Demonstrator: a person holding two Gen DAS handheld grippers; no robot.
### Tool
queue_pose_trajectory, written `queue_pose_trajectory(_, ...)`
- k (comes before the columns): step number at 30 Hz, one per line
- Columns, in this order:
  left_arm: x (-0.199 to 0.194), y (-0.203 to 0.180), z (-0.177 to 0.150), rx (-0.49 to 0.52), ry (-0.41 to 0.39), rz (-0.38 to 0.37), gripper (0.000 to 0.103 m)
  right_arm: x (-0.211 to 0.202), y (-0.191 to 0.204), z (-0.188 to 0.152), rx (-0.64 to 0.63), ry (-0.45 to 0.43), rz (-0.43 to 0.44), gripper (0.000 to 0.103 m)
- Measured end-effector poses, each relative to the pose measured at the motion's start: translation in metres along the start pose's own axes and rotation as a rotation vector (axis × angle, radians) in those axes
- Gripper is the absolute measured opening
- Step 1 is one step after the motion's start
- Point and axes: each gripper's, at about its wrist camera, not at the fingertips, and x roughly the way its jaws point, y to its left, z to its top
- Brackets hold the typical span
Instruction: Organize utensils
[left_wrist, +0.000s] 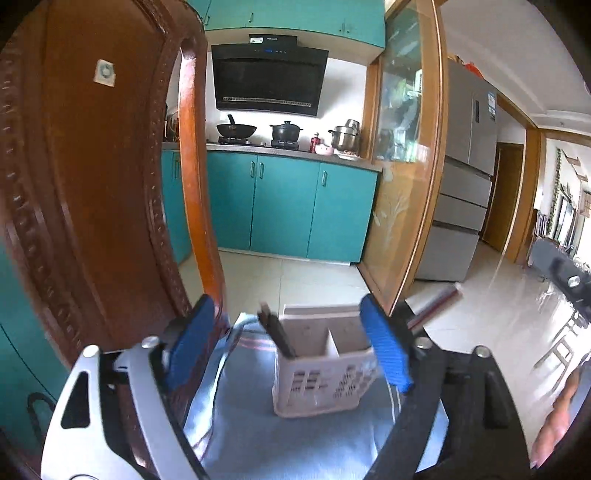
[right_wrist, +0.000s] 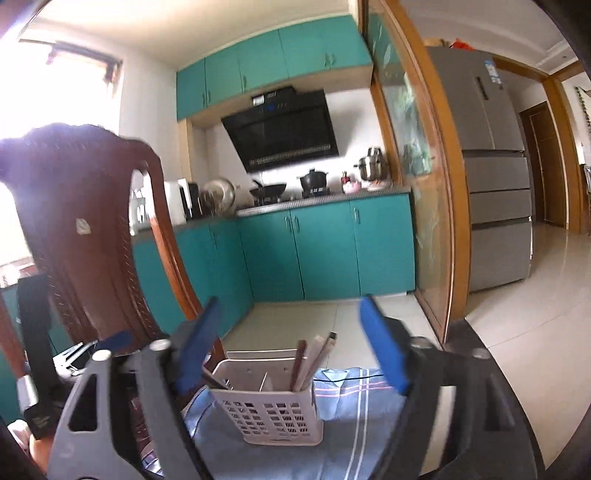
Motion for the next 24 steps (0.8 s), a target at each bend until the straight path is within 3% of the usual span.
queue_pose_trajectory(4, -0.024, -0.005, -0.020, 0.041, 0.006, 0.030, 0.094, -0.034, -0.010, -0.016, 0.002, -0.003, -0.064, 0.097)
queue_pose_trajectory(8, -0.050, -0.012, -0.048, 0.093, 0.044, 0.020, 0.099, -0.053, -0.014, -0.042, -0.010, 0.056, -0.125, 0.097)
queue_pose_trajectory(15, -0.102, -0.018, -0.073, 0.138, 0.046, 0.001, 0.099, -0.071, -0.004, -0.081, -0.078, 0.214, -0.170, 0.097)
queue_pose_trajectory(24, -0.134, -0.015, -0.082, 0.140, 0.032, 0.016, 0.099, -0.098, 0.020, -0.094, -0.131, 0.211, -0.194, 0.100)
